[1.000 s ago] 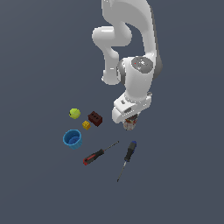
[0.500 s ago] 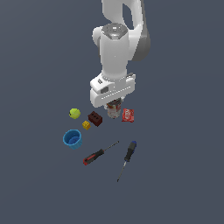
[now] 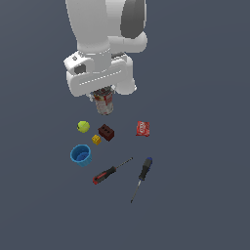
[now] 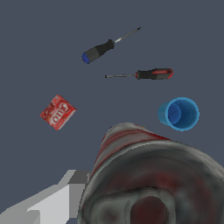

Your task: Pick up a designated object from a clutter of objects.

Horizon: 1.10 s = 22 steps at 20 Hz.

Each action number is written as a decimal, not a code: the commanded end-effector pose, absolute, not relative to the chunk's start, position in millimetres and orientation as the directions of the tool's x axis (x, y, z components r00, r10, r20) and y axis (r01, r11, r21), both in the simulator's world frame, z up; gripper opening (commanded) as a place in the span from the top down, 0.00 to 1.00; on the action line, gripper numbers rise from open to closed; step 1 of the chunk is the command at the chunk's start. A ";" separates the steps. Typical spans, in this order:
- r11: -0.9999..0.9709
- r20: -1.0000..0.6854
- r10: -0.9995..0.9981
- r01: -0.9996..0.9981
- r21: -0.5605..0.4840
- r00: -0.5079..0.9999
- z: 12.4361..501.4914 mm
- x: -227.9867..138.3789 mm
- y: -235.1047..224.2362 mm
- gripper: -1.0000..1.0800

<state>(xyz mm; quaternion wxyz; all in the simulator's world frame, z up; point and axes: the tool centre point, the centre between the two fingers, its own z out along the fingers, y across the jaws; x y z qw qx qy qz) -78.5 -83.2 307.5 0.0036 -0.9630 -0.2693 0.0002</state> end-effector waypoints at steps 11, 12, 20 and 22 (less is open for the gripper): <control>-0.855 0.001 0.518 0.518 -0.002 0.855 410.1 -102.1 -191.4 1.00; -0.855 0.001 0.518 0.518 -0.002 0.855 416.1 -103.2 -197.6 1.00; -0.855 0.000 0.519 0.519 0.000 0.855 446.7 -107.4 -230.5 1.00; -0.855 0.000 0.519 0.519 0.000 0.855 450.2 -107.6 -234.4 1.00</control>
